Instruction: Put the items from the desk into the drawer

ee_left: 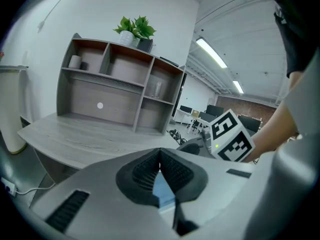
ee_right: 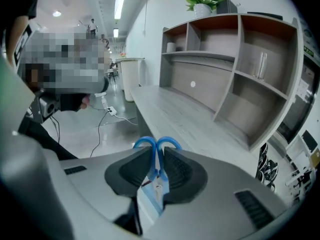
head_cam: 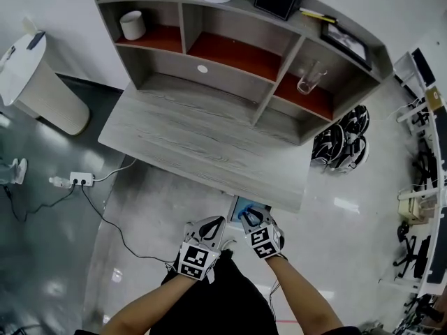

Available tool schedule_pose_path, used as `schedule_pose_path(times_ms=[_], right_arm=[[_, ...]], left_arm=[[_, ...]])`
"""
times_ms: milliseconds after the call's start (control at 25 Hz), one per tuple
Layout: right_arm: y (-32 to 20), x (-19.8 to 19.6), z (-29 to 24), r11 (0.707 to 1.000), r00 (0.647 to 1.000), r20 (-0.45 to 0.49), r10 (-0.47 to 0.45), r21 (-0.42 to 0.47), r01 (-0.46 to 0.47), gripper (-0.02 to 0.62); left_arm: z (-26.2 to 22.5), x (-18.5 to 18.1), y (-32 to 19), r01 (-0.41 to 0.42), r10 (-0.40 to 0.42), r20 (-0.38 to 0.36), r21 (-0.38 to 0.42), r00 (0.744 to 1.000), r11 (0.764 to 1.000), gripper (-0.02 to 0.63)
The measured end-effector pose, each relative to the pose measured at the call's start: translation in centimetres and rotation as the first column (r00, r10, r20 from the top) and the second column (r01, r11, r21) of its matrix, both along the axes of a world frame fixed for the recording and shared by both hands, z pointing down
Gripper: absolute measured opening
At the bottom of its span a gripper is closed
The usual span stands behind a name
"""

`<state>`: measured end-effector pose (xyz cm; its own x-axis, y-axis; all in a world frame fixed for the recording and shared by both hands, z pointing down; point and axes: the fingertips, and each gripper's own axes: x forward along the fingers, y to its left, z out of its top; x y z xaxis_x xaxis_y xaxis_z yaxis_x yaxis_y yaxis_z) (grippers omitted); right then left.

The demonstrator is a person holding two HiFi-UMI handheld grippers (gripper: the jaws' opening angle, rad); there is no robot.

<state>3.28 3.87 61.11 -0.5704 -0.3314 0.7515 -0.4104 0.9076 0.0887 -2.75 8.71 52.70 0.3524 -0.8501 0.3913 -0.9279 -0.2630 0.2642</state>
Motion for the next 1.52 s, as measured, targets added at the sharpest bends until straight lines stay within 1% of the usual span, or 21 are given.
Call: schedule_pose_path(times_ms=[240,320,480,600,680,840,920,1080,1200,1320,1520], right_arm=[[1.5,2.4,4.7,0.994,0.992,-0.079,-0.099,-0.045,0.095,0.091],[1.6,2.8,6.2,0.991,0.988,-0.096,-0.122,-0.075,0.115,0.091],[2.0,3.9,9.3,0.979,0.976,-0.134,-0.173,-0.135,0.155,0.091],[2.2,4.6,11.3,0.966,0.954,-0.183,-0.238,-0.144,0.213,0.091],[2.4,4.5,12.6,0.955,0.936,-0.209,-0.283,-0.151,0.255,0.091],[2.8,4.0,15.3,0.931,0.902,-0.241,-0.359,-0.167,0.326,0.091],[3.0,3.7,16.6,0.919,0.889,-0.242,-0.388,-0.177,0.353,0.091],[3.2,3.7,19.1,0.906,0.874,-0.255,-0.415,-0.2,0.372,0.091],[3.6,4.1,20.9,0.895,0.858,-0.268,-0.438,-0.221,0.388,0.091],[3.7,4.1,21.9,0.888,0.857,-0.252,-0.449,-0.236,0.396,0.091],[3.5,4.1,23.5,0.879,0.849,-0.246,-0.467,-0.232,0.416,0.092]], left_arm=[[1.2,1.5,1.6,0.033,-0.032,0.019,-0.028,0.999,0.999,0.014],[1.7,1.9,1.9,0.046,-0.045,0.019,-0.038,0.999,0.998,0.014],[2.4,3.2,2.6,0.042,-0.041,0.02,-0.043,0.999,0.998,0.014],[2.8,3.9,2.8,0.042,-0.041,0.02,-0.051,0.999,0.998,0.014],[3.2,3.8,3.0,0.047,-0.046,0.028,-0.059,0.999,0.997,0.014],[4.3,3.6,3.1,0.061,-0.058,0.036,-0.08,0.998,0.995,0.014],[4.8,3.4,2.9,0.075,-0.072,0.033,-0.092,0.997,0.993,0.014],[5.5,3.4,2.1,0.083,-0.079,0.045,-0.097,0.996,0.992,0.014],[6.2,3.8,2.2,0.084,-0.08,0.043,-0.115,0.996,0.99,0.014],[7.0,4.2,2.7,0.088,-0.083,0.045,-0.138,0.996,0.986,0.014],[7.7,4.6,2.7,0.121,-0.116,0.039,-0.157,0.992,0.98,0.014]])
